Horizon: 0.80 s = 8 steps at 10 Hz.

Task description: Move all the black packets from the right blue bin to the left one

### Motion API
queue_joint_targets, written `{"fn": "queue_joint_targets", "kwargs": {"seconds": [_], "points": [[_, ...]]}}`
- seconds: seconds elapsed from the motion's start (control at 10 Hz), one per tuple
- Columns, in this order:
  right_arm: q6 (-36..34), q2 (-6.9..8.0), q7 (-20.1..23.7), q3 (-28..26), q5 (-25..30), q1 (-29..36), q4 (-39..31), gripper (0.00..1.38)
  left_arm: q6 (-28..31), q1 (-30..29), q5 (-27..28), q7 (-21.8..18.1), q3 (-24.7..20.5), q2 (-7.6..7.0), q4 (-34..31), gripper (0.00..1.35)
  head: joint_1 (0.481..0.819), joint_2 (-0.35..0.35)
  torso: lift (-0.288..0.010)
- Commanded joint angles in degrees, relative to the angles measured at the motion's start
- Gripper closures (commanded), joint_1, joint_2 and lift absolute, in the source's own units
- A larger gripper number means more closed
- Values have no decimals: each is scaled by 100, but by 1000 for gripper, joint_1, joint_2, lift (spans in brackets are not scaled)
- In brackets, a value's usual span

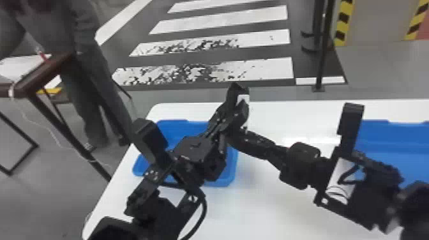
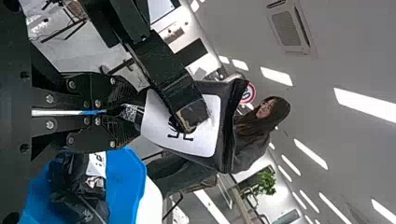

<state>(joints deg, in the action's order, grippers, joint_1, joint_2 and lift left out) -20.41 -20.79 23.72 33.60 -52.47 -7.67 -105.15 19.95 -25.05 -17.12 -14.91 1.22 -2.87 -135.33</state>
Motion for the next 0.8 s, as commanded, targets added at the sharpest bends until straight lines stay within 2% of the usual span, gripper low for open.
{"fn": "queue_joint_targets", "kwargs": {"seconds": [0.0, 0.1, 0.2, 0.3, 0.4, 0.5, 0.6, 0.7], "points": [[72, 31, -17, -1, -32, -77, 88, 1007, -154, 17, 101, 76, -30, -20, 68, 1211, 695, 283, -140], [199, 40, -34, -12, -32, -105, 144, 598, -505, 87, 295, 261, -64, -38, 363, 1211, 695, 286, -140], [382, 49, -34, -218, 37, 91, 187, 128, -1152, 424, 730, 472, -167, -55, 1109, 1211, 695, 295, -140], [382, 84, -25, -652, 162, 415, 130, 1, -1771, 903, 1141, 665, -270, -73, 2149, 1211, 695, 301, -140], [382, 110, -25, -1097, 357, 696, -10, 64, -2305, 1240, 1552, 911, -430, -73, 2951, 1211, 692, 301, -140], [382, 128, -25, -1429, 482, 865, -137, 41, -2572, 1367, 1975, 1122, -636, -55, 3373, 1211, 692, 292, -140], [382, 154, -25, -1703, 562, 1006, -207, 41, -2699, 1465, 2661, 1368, -819, -55, 3640, 1211, 691, 288, -140], [382, 163, -25, -1874, 585, 1090, -263, 41, -2601, 1535, 3152, 1518, -933, -64, 3893, 1193, 691, 289, -140]]}}
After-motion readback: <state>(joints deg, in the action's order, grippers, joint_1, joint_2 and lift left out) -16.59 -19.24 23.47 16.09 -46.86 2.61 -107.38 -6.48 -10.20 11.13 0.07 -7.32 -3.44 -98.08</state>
